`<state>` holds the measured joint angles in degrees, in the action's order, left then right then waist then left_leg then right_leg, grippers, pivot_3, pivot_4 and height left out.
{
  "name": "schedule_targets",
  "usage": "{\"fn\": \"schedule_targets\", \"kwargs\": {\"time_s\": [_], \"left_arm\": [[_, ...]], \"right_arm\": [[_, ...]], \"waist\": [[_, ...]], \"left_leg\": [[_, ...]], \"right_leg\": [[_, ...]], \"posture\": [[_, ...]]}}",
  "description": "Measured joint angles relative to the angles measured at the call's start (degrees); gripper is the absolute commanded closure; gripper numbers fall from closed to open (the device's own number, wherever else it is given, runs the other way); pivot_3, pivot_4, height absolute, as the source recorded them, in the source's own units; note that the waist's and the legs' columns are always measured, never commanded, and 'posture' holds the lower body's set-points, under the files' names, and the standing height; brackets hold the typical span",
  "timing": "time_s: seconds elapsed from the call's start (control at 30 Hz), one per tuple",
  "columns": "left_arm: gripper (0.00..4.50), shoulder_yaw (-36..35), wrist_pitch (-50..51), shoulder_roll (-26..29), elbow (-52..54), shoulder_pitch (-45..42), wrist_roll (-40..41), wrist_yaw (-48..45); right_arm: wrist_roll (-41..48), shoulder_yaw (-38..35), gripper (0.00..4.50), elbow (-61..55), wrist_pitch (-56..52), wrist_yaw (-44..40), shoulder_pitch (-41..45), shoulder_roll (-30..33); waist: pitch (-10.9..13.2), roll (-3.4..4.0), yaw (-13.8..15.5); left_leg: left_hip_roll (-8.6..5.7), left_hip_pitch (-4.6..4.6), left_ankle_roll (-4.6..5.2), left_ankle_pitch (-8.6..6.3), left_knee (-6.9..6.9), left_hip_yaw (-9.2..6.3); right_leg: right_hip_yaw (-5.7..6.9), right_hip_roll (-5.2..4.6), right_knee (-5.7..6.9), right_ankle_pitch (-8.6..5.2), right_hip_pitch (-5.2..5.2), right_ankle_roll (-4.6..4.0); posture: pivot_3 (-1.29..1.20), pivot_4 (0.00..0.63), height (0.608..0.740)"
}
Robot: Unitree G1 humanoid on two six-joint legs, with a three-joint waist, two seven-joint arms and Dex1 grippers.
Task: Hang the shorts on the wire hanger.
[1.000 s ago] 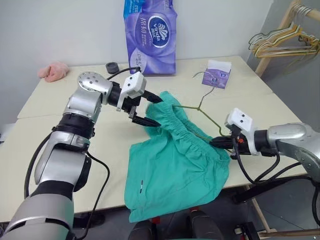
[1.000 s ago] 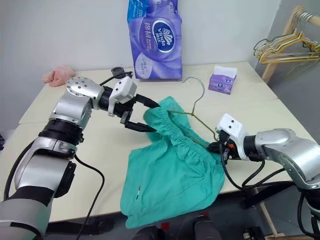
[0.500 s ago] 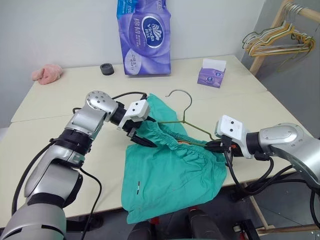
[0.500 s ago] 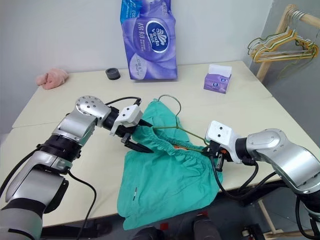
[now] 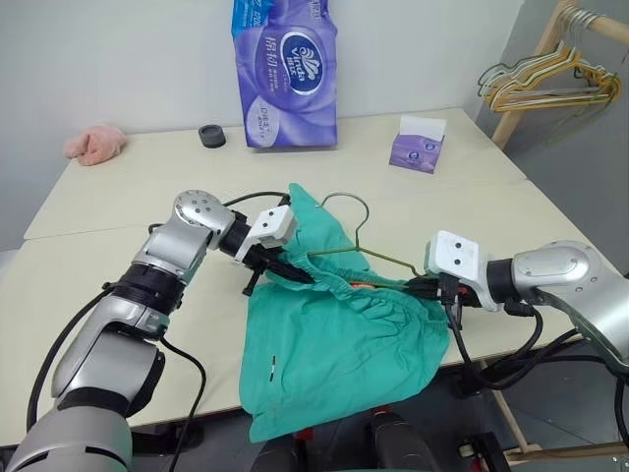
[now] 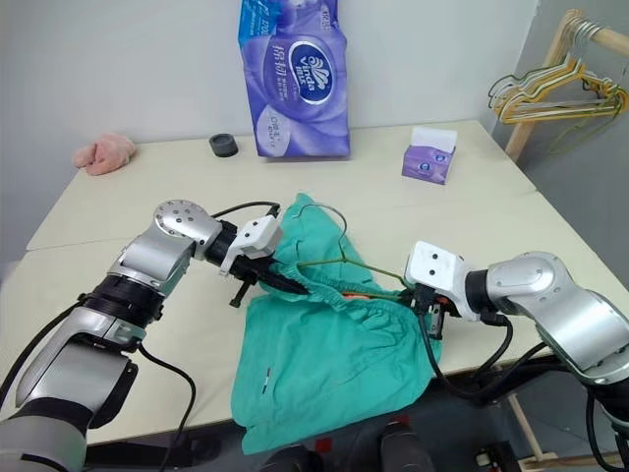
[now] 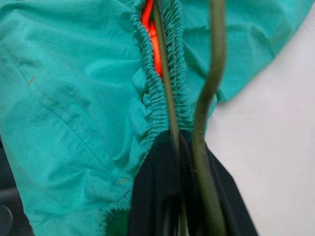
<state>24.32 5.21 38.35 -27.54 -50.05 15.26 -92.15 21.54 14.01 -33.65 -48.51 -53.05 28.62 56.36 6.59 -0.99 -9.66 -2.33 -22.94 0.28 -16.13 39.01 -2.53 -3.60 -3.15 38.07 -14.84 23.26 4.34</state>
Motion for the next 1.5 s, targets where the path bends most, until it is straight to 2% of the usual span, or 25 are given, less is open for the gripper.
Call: {"fn": "schedule_targets", "kwargs": {"time_s": [0.23,0.33,0.37,0.43,0.53,0.67,0.73,0.93,1.03,1.2,1.33,1.5], "left_arm": [[4.50,0.0,0.6,-2.1,0.1,0.5,-1.3,0.0],[4.50,-0.6,0.3,-2.6,-0.2,0.6,-2.5,0.6],[4.50,-1.1,0.2,-2.6,-0.3,0.9,-2.8,1.0],[4.50,-1.9,-0.4,-2.8,-1.0,1.0,-3.4,1.9],[4.50,-2.8,-0.8,-3.3,-2.2,0.9,-4.3,3.1],[4.50,-3.9,-1.2,-3.7,-3.3,1.0,-5.3,4.0],[4.50,-4.4,-1.5,-3.5,-4.3,1.1,-5.8,4.0],[4.50,-5.1,-1.9,-3.8,-4.9,0.9,-6.5,3.8],[4.50,-5.3,-1.9,-4.0,-5.1,0.6,-6.7,3.8],[4.50,-5.8,-1.9,-4.5,-5.9,0.2,-7.2,3.8],[4.50,-6.1,-1.9,-4.6,-6.0,0.2,-7.4,3.7],[4.50,-6.5,-1.7,-4.6,-6.0,0.2,-7.4,3.7]], "right_arm": [[-0.5,-1.8,1.18,-0.2,5.1,-4.9,0.3,4.3],[0.2,-7.4,0.23,0.4,5.3,-8.6,-1.6,11.1],[0.6,-10.0,0.08,0.9,5.0,-9.3,-2.6,12.8],[2.0,-16.0,0.08,1.4,3.2,-9.5,-5.8,14.0],[4.5,-25.9,0.08,1.7,-1.6,-8.3,-13.0,12.5],[6.8,-36.5,0.08,-2.3,-7.9,-2.6,-27.8,1.7],[8.5,-36.7,0.08,-4.9,-11.0,0.7,-32.7,-4.3],[14.1,-36.0,0.08,-14.1,-17.2,13.3,-36.3,-20.7],[16.4,-34.5,0.08,-14.9,-20.3,18.5,-34.8,-24.8],[16.9,-30.3,0.08,-13.9,-21.0,22.9,-34.2,-26.2],[16.2,-27.7,1.01,-10.7,-20.1,25.0,-33.6,-26.4],[16.2,-27.2,2.78,-8.5,-18.4,25.4,-32.2,-25.2]], "waist": [[0.0,0.00,0.0],[0.0,0.01,0.2],[0.0,0.00,0.2],[0.0,-0.01,0.3],[0.0,-0.04,0.4],[-0.1,-0.20,0.8],[-0.1,-0.06,0.8],[-0.2,-0.15,0.5],[-0.2,-0.09,0.3],[-0.2,-0.09,0.2],[-0.2,-0.08,0.2],[-0.2,-0.08,0.1]], "left_leg": [[0.00,0.00,0.00,0.00,0.02,0.00],[-0.02,-0.01,0.00,0.00,0.02,0.00],[-0.01,0.00,0.00,0.00,0.01,-0.01],[0.01,0.01,0.00,0.00,0.01,-0.01],[0.01,0.02,0.01,0.00,0.02,-0.01],[0.07,0.02,0.01,0.00,0.02,-0.18],[0.01,0.04,0.01,0.01,0.03,-0.03],[0.01,0.24,0.01,0.05,0.15,0.07],[-0.02,0.22,0.00,0.05,0.14,0.08],[-0.02,0.20,0.00,0.05,0.13,0.05],[-0.03,0.21,0.00,0.05,0.13,0.06],[-0.04,0.21,0.00,0.05,0.13,0.07]], "right_leg": [[0.00,0.01,0.00,0.00,0.00,0.00],[0.03,0.01,-0.03,0.00,-0.01,0.00],[0.04,0.00,-0.04,0.00,-0.04,0.00],[0.02,-0.02,-0.03,0.00,-0.06,0.00],[0.00,-0.02,0.03,0.01,-0.07,-0.01],[-0.03,0.02,0.04,0.00,-0.13,-0.01],[-0.05,0.02,0.18,0.00,-0.04,-0.01],[-0.16,0.04,0.51,0.00,-0.09,0.01],[-0.16,0.04,0.49,-0.01,-0.07,0.00],[-0.12,0.04,0.48,-0.01,-0.06,0.00],[-0.12,0.08,0.49,-0.01,-0.05,0.00],[-0.11,0.11,0.50,-0.01,-0.05,0.01]], "posture": [[-0.24,0.077,0.740],[-0.23,0.083,0.740],[-0.23,0.084,0.740],[-0.24,0.083,0.740],[-0.24,0.086,0.740],[-0.24,0.086,0.740],[-0.24,0.086,0.740],[-0.24,0.083,0.740],[-0.24,0.079,0.740],[-0.24,0.074,0.740],[-0.23,0.072,0.740],[-0.23,0.071,0.740]]}}
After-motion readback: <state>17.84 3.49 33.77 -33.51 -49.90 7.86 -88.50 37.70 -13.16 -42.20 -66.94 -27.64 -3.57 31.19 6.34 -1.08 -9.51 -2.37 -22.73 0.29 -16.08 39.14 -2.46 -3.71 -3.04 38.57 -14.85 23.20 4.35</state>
